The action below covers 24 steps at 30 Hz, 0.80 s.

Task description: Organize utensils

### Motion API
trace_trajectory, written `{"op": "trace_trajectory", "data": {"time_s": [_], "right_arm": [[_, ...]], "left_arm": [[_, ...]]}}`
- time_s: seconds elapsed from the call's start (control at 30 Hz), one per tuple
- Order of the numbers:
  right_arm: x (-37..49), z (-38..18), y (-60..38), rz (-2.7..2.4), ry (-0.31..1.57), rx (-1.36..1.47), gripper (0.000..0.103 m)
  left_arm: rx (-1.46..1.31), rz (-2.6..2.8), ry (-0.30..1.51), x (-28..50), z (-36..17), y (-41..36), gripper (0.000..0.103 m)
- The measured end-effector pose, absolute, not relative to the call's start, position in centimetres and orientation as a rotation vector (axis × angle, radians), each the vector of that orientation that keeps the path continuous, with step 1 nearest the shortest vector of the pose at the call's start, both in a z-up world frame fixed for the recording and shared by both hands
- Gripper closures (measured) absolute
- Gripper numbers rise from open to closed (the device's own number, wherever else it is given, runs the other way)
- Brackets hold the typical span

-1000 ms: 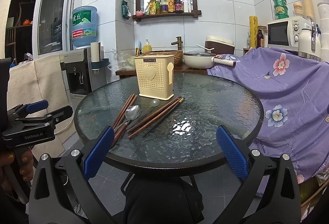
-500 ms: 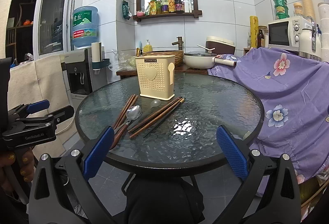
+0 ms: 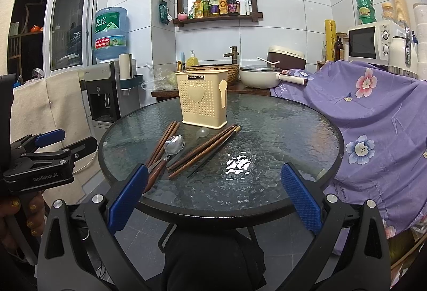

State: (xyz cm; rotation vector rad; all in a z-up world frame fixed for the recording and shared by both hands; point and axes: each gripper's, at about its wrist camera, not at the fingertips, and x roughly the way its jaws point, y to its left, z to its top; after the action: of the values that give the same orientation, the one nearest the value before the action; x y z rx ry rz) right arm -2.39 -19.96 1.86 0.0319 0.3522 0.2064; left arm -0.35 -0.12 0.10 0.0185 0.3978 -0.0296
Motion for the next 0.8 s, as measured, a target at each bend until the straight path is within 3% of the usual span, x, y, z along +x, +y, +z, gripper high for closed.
{"op": "trace_trajectory", "data": {"time_s": [0.23, 0.53, 0.67, 0.8], "right_arm": [[-1.7, 1.4, -19.9, 0.197, 0.382, 0.017, 0.005], [4.1, -0.7, -21.6, 0.195, 0.571, 0.027, 0.005], [7.5, -1.1, -23.0, 0.235, 0.663, 0.083, 0.016], [11.5, -1.1, -23.0, 0.258, 0.738, 0.086, 0.030]], "left_arm": [[0.015, -0.040, 0.432, 0.5, -0.5, -0.1, 0.006], [-0.028, -0.029, 0.598, 6.3, -2.6, 2.1, 0.006], [-0.018, -0.044, 0.656, 9.1, -3.2, 2.7, 0.007], [-0.030, -0.077, 0.713, 12.3, -3.3, 3.3, 0.015]]}}
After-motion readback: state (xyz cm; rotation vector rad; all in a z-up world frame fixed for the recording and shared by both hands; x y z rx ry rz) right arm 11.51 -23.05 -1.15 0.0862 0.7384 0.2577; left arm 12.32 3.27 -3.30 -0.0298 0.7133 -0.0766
